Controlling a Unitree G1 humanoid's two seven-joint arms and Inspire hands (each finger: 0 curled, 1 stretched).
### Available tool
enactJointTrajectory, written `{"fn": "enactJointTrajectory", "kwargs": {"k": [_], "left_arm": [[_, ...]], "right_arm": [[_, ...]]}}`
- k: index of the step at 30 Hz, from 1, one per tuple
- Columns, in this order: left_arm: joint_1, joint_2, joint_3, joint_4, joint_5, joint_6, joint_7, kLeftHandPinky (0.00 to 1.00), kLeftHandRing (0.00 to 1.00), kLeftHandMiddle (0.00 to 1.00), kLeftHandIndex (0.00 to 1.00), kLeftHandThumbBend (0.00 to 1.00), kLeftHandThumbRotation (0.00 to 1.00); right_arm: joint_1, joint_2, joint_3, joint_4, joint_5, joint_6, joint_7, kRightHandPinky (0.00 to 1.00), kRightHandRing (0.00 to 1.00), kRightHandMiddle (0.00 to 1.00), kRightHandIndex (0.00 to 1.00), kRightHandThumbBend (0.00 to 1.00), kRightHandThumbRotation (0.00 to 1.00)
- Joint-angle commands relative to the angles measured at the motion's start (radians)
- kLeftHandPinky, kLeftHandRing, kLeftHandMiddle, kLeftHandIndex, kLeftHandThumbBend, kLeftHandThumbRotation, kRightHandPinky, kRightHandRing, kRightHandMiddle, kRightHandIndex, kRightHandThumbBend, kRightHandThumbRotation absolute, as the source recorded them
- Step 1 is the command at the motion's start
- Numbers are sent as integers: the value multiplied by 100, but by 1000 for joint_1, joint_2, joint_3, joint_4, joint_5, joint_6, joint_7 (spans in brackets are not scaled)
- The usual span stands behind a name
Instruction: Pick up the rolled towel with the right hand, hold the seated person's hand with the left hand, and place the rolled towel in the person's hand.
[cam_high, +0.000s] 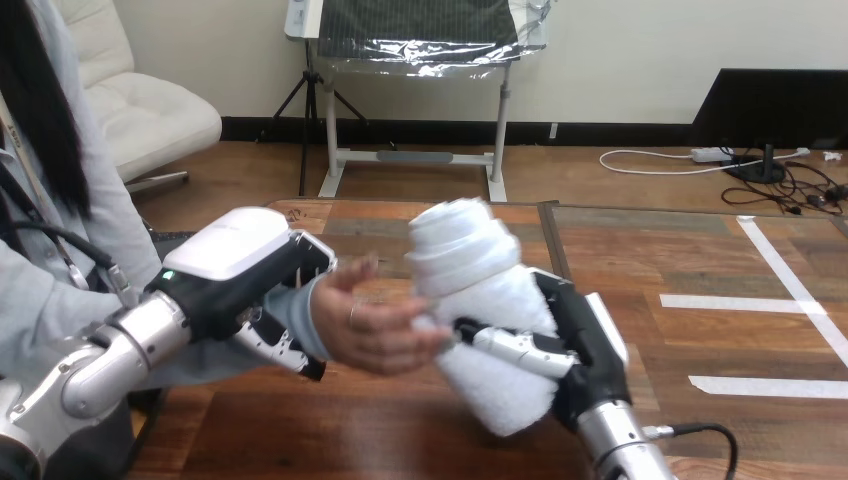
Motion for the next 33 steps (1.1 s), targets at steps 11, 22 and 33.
{"fn": "enactJointTrajectory", "kwargs": {"k": [11, 22, 33], "left_arm": [[-12, -1, 53, -121, -38, 9, -28, 29, 32, 37, 40, 94, 0], [-7, -24, 61, -125, -48, -1, -33, 29, 31, 36, 39, 94, 0], [-6, -30, 57, -126, -46, 10, -36, 29, 32, 36, 38, 95, 0]], "right_arm": [[33, 37, 121, -161, -69, -103, -4, 14, 19, 29, 32, 57, 0], [98, 57, 185, -250, -107, -124, -41, 12, 17, 27, 30, 57, 0], [122, 55, 205, -302, -129, -119, -72, 12, 17, 26, 29, 57, 0]]}}
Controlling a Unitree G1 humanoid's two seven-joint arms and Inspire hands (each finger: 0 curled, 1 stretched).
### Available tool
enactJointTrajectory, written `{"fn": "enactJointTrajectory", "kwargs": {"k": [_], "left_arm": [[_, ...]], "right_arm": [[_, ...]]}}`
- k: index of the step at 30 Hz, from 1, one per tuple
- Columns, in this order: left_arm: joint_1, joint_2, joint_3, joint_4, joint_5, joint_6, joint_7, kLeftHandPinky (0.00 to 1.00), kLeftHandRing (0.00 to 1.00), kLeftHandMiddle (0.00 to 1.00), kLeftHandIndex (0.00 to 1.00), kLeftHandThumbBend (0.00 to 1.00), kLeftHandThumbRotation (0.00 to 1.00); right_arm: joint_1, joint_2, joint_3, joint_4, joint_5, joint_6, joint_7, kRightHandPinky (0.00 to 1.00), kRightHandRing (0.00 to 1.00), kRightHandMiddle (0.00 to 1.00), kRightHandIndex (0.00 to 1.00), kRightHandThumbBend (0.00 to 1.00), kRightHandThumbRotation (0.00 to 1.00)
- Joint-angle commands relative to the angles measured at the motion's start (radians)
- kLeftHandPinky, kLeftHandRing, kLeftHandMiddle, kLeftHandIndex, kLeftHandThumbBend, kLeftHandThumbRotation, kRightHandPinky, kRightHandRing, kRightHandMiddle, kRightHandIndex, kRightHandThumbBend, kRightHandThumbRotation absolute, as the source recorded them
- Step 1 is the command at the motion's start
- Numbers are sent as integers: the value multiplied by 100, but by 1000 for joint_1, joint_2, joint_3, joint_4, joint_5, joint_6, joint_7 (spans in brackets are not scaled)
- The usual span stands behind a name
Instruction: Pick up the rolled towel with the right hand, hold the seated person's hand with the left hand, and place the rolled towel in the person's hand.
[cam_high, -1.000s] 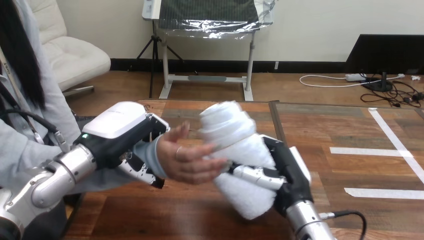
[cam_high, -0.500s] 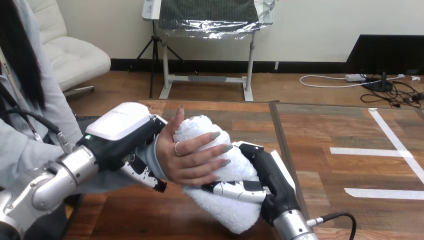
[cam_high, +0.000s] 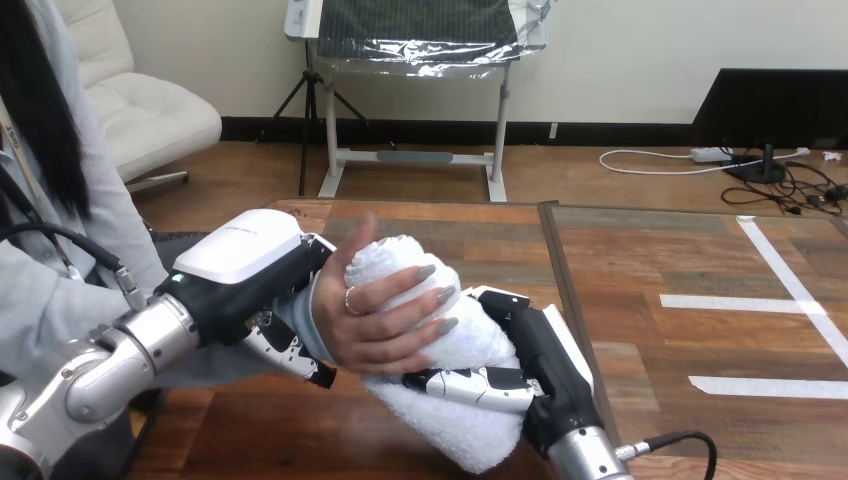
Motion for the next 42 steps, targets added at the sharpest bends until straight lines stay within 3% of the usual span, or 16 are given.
{"fn": "enactJointTrajectory", "kwargs": {"k": [1, 5, 23, 42], "left_arm": [[-48, -26, 33, -47, -21, 6, 12, 29, 32, 36, 38, 95, 0], [-49, -32, 30, -34, -14, 1, 22, 29, 32, 36, 38, 95, 0], [-45, -45, 30, -23, -18, 4, 10, 29, 32, 37, 37, 95, 0], [-42, -49, 32, -5, -11, -15, 28, 29, 32, 36, 38, 95, 0]], "right_arm": [[-46, 35, 50, -101, -13, -48, -3, 12, 17, 26, 29, 57, 0], [-43, 34, 54, -113, -30, -51, -29, 11, 16, 26, 30, 58, 0], [-52, 12, 56, -143, -30, -22, -64, 11, 16, 26, 30, 57, 0], [-65, 2, 45, -140, -6, 3, -46, 15, 19, 29, 32, 60, 0]]}}
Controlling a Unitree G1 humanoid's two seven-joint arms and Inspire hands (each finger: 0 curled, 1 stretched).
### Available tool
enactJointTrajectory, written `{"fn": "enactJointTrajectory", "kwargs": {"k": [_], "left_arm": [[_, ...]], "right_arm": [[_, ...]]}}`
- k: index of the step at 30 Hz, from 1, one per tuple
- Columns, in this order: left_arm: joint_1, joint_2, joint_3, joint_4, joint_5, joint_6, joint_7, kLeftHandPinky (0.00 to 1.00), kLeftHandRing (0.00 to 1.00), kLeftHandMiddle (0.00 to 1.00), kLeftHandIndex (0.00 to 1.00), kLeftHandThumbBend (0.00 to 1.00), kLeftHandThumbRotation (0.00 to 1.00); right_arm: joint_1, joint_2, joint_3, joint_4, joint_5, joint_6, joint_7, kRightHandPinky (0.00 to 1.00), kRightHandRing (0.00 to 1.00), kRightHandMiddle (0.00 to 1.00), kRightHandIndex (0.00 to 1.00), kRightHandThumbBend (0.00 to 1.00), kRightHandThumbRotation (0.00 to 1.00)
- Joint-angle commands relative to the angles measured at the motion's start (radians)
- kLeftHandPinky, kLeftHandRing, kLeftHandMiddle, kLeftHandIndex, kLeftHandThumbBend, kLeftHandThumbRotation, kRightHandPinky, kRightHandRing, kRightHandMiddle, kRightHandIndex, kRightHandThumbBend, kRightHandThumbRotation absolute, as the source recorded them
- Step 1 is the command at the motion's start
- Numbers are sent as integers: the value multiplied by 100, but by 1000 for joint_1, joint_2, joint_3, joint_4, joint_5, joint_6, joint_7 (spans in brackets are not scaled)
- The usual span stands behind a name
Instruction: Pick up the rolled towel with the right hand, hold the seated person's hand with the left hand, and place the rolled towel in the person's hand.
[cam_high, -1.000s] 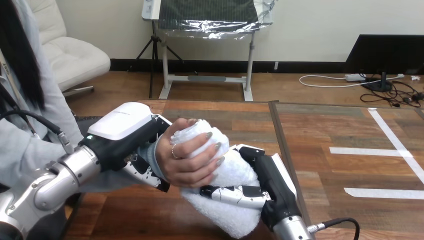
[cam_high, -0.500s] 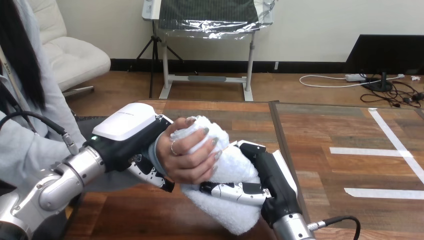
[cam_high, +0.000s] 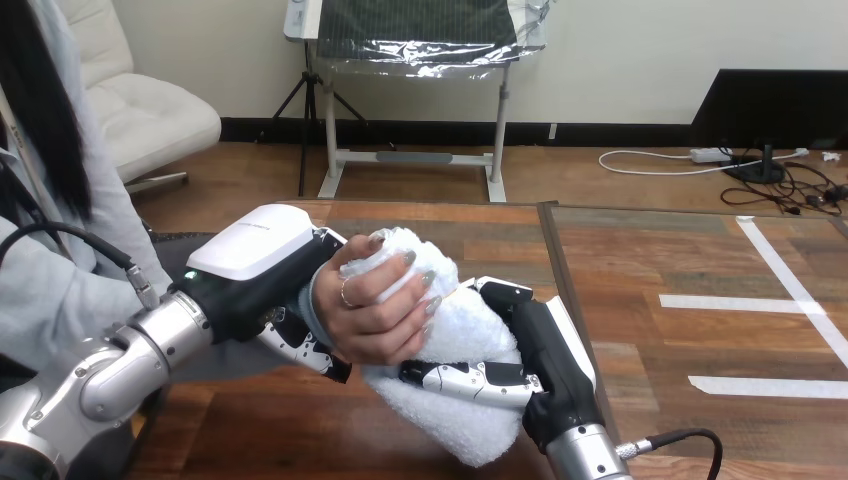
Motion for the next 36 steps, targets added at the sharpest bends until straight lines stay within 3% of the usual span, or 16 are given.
{"fn": "enactJointTrajectory", "kwargs": {"k": [1, 6, 12, 20, 27, 30, 36], "left_arm": [[-41, -17, 24, 0, -11, -13, 29, 29, 32, 36, 38, 95, 0], [-37, -16, 25, -1, -17, -13, 21, 30, 32, 37, 39, 95, 0], [-33, -10, 26, -10, -21, -9, 7, 32, 35, 40, 41, 93, 1], [-18, -5, 35, -34, -41, -9, -6, 38, 41, 46, 49, 92, 4], [-4, 0, 41, -67, -51, 3, -19, 48, 55, 59, 62, 98, 15], [2, 1, 44, -79, -49, 9, -22, 52, 59, 63, 66, 99, 18], [19, 6, 51, -119, -39, 36, -32, 70, 73, 74, 77, 100, 27]], "right_arm": [[-84, 7, 12, -76, 24, -2, 17, 15, 20, 29, 32, 61, 0], [-82, 4, 12, -88, 28, 24, 22, 17, 23, 32, 35, 64, 0], [-75, -5, 18, -117, 11, 68, 16, 24, 31, 41, 45, 70, 0], [-70, -36, 39, -153, -54, 126, 4, 49, 56, 61, 66, 74, 1], [-59, -59, 55, -209, -70, 217, 25, 72, 75, 75, 81, 76, 20], [-56, -69, 62, -222, -77, 231, 28, 77, 78, 77, 84, 77, 25], [-53, -91, 72, -235, -90, 238, 40, 86, 83, 81, 90, 77, 40]]}}
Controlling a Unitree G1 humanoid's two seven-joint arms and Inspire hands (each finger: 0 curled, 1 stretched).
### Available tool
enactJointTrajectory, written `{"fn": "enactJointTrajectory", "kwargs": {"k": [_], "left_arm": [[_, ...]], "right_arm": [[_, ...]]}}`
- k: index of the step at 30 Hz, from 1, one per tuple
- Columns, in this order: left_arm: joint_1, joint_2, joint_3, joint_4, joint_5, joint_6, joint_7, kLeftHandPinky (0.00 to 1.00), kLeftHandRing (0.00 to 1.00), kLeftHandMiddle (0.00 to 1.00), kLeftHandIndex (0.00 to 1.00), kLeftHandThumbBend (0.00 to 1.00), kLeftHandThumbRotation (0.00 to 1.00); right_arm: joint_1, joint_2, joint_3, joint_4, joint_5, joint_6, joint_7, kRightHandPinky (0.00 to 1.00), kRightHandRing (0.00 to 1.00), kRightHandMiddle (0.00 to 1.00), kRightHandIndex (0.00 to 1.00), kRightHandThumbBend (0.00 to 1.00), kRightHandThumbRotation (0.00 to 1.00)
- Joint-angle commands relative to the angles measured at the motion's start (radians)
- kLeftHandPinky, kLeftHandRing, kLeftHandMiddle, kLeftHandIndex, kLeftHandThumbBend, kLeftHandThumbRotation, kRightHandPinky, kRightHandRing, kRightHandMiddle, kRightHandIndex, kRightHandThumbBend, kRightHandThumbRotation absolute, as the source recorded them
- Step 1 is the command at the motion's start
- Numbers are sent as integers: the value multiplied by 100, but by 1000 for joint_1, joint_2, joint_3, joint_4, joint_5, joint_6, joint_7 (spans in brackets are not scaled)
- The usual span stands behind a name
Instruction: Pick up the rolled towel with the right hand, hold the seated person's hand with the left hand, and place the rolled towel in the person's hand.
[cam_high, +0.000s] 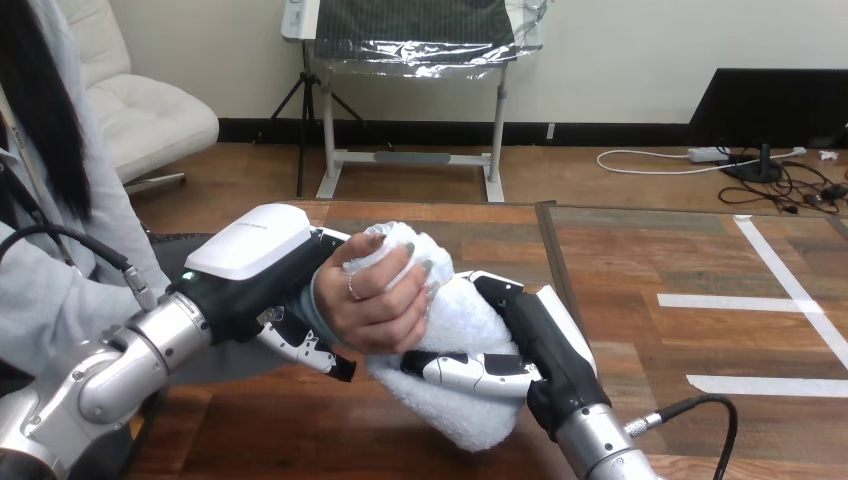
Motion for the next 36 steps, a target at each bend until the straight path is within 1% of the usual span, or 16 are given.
{"fn": "enactJointTrajectory", "kwargs": {"k": [1, 5, 6, 7, 11, 16, 19, 25, 31, 36], "left_arm": [[-8, 7, 31, -77, -16, 15, -7, 72, 74, 75, 79, 100, 29], [4, 10, 34, -101, -13, 37, -21, 79, 79, 80, 83, 100, 32], [6, 10, 35, -105, -11, 41, -23, 81, 82, 82, 85, 100, 34], [8, 11, 36, -109, -9, 44, -24, 82, 82, 83, 86, 100, 34], [19, 11, 39, -127, -5, 61, -30, 85, 85, 86, 89, 100, 37], [26, 13, 39, -132, -2, 65, -29, 86, 87, 89, 91, 100, 42], [28, 12, 39, -132, -10, 67, -40, 86, 86, 88, 91, 100, 43], [31, 8, 38, -125, -32, 74, -76, 85, 85, 88, 91, 100, 46], [33, 7, 37, -119, -31, 77, -88, 85, 85, 87, 91, 100, 46], [42, 3, 38, -124, -40, 92, -104, 85, 87, 89, 91, 100, 45]], "right_arm": [[-53, -8, 30, -63, -13, 4, 14, 86, 84, 82, 90, 77, 42], [-54, -27, 39, -66, -31, 8, 18, 89, 86, 83, 91, 77, 48], [-54, -31, 42, -65, -36, 4, 17, 90, 86, 83, 92, 77, 53], [-55, -34, 43, -64, -39, 2, 17, 90, 86, 84, 92, 76, 54], [-54, -42, 45, -66, -35, 10, 25, 91, 87, 84, 92, 77, 59], [-54, -55, 53, -67, -40, 19, 28, 91, 88, 85, 93, 78, 66], [-53, -59, 54, -68, -36, 27, 36, 91, 88, 85, 94, 79, 69], [-50, -64, 53, -67, -36, 26, 43, 90, 88, 85, 94, 81, 74], [-46, -68, 54, -67, -35, 27, 48, 89, 87, 85, 93, 82, 75], [-43, -73, 54, -69, -24, 31, 59, 88, 87, 85, 93, 83, 75]]}}
